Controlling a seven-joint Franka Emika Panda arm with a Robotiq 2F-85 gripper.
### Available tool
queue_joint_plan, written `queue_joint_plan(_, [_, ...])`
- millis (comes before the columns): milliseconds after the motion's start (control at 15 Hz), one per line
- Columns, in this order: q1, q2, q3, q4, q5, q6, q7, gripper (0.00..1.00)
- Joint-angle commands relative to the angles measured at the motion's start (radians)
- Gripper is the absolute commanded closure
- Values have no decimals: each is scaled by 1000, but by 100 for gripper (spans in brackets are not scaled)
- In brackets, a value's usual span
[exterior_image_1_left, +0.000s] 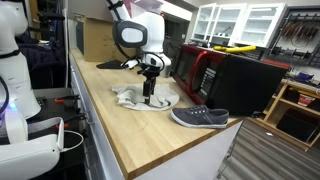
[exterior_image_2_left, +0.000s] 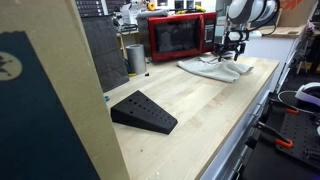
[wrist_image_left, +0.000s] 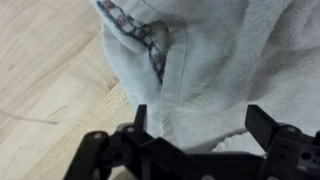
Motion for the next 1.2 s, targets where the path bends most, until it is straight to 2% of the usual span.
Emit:
queue_joint_plan(0, [1,20,-12,-9,15,58,37,0])
queue_joint_plan(67, [2,25,-14,-8,16,69,40,5])
queue_joint_plan(133, [3,31,-16,-7,18,76,47,28])
queue_joint_plan(267, [3,39,-15,-6,30,85,43,32])
queue_joint_plan(867, [16,16,-12,-20,31,96,37,99])
queue_joint_plan(1000, [27,7,-14,-24,14,90,44,100])
queue_joint_plan(1067, [32,4,-15,-25,5,89,48,79])
queue_joint_plan(1133, [36,2,-16,-25,-3,88,49,71])
